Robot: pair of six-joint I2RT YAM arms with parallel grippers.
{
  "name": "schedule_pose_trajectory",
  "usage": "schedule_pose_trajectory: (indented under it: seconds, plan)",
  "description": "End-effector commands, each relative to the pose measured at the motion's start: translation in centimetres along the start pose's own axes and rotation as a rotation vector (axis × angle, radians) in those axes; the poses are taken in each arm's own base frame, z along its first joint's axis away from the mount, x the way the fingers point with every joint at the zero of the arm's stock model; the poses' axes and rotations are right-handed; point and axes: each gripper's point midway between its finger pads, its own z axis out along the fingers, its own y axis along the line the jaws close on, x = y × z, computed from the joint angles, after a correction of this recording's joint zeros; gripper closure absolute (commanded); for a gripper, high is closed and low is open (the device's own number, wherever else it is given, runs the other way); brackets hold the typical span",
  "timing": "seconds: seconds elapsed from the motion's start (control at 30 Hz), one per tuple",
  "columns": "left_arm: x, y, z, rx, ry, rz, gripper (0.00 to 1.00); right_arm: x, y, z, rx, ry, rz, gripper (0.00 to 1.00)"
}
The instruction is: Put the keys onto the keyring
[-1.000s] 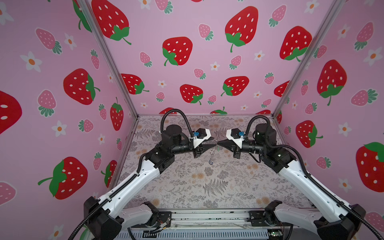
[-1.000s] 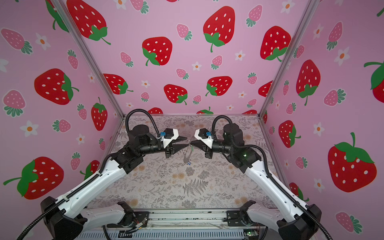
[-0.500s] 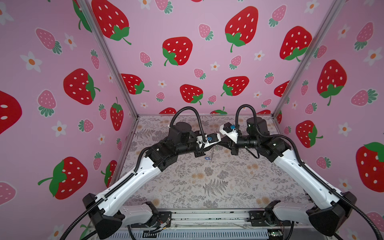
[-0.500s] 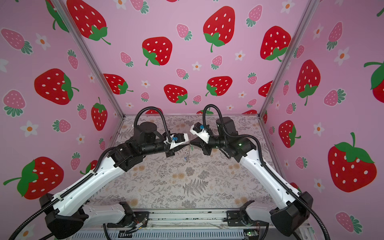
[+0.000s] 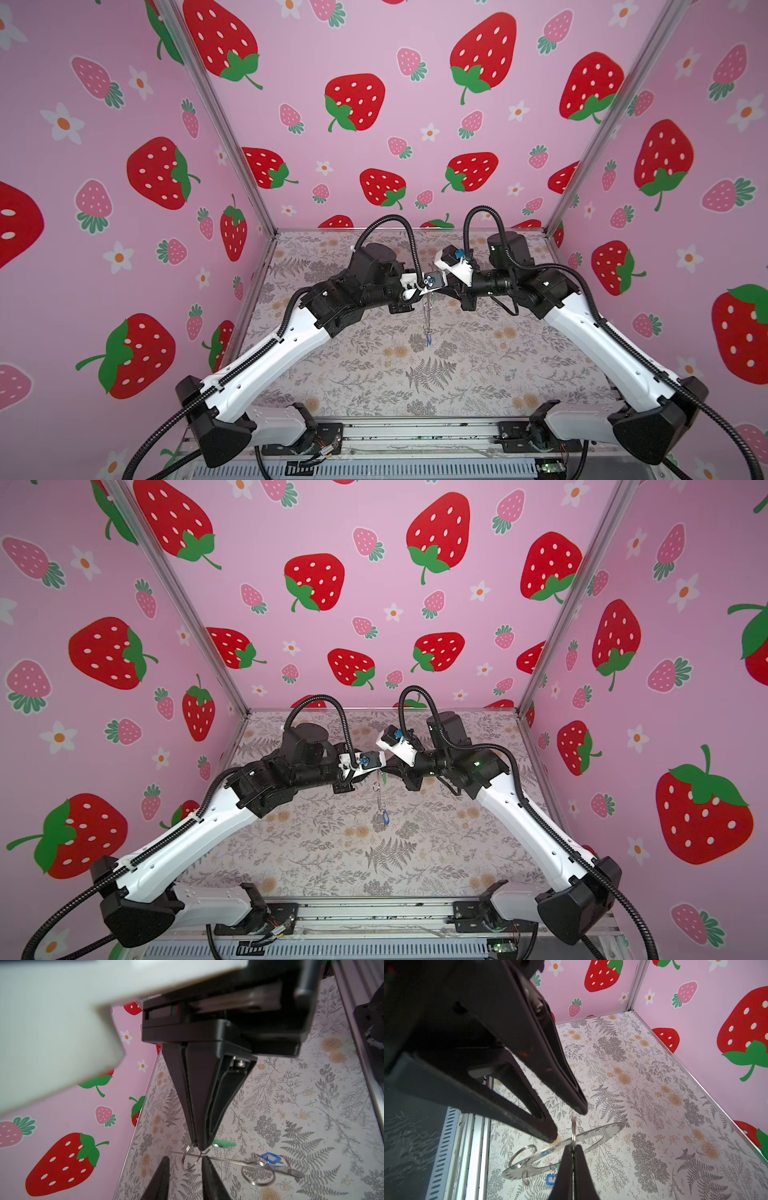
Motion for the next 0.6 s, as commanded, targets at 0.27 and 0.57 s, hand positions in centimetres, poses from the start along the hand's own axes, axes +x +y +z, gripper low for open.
schedule_pose_trajectory:
  seconds: [0.27,0.57]
  plan:
    - [-0.70,0.38,-0.09,0.009,0.009,0.049,0.79,-1.21,0.58,-0.32,-0.013,-0.012,-0.054,0.98]
    - [-0.69,0.09,-0.39,0.017,0.004,0.046,0.74,-1.23,0.65,-0.39,-0.010,-0.016,-0.064,0.98]
